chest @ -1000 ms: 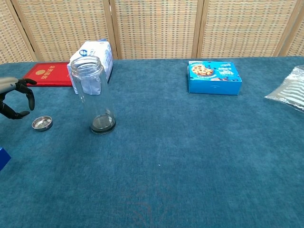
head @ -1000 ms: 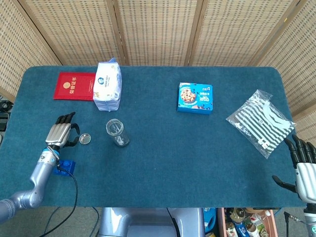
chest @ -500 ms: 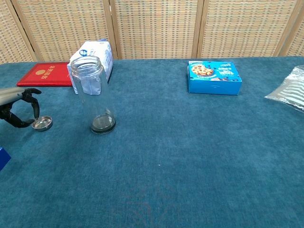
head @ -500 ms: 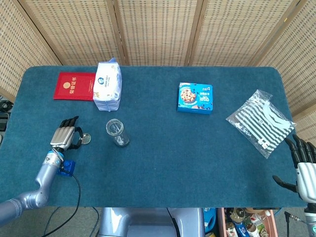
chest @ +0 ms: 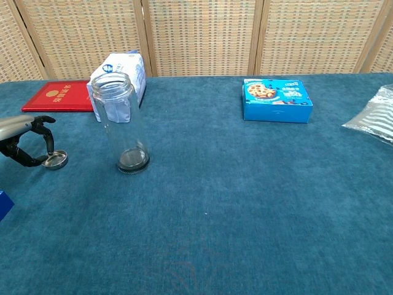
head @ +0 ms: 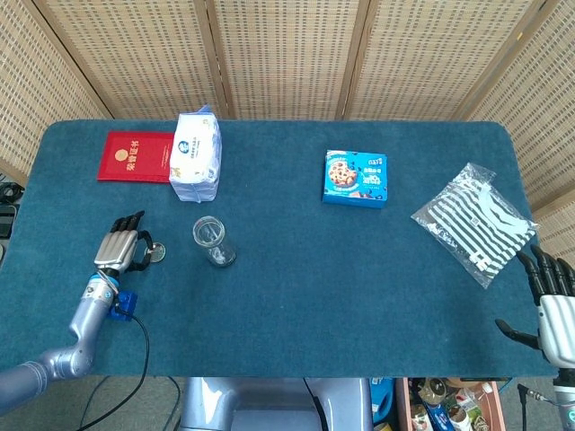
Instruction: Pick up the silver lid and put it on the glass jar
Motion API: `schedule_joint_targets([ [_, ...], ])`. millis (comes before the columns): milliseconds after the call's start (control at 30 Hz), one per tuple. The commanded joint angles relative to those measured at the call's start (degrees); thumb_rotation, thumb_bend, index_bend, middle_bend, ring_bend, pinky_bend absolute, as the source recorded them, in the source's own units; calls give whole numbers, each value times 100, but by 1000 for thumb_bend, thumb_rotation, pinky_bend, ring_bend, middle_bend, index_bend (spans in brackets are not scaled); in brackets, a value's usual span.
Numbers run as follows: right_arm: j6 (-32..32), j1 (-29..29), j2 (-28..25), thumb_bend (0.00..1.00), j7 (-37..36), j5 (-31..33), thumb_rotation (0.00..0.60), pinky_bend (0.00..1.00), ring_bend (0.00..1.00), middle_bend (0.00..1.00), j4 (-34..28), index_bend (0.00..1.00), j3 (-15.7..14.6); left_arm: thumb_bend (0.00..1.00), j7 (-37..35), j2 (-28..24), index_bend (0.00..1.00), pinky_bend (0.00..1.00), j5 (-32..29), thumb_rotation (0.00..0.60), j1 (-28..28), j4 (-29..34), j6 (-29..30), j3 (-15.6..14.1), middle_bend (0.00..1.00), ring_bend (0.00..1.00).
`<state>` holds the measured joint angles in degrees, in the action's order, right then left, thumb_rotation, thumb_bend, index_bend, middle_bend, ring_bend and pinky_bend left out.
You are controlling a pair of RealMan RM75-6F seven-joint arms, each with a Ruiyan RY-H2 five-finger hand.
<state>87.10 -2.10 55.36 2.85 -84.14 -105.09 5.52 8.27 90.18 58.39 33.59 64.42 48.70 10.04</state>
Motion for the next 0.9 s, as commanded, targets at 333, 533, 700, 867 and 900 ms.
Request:
schedule_joint_targets([
  [333,-26,-16,-1,0,-26,-2,600,0,0,0,1,17,-10,447,-49,-110,605,0,86,600,-26,163,130,38,0,0],
  [533,-22,-13,-12,0,-69,18,600,0,0,0,1,17,-5,446,-110,-641,605,0,331,600,-108,884,664,251,0,0],
  [700,-9,-7,-32,0,-105,-22,600,0,0,0,-24,17,-19,446,-60,-1537,605,0,625,600,-264,2089,1164,420,0,0],
  [867,40,14,-45,0,-125,-61,600,0,0,0,-47,17,-26,446,-9,-2324,605,0,981,600,-304,3106,1450,588,0,0],
  [900,50,18,-48,0,-132,-66,600,0,0,0,-51,17,-26,446,49,-2482,605,0,1010,600,-290,3335,1489,641,0,0],
])
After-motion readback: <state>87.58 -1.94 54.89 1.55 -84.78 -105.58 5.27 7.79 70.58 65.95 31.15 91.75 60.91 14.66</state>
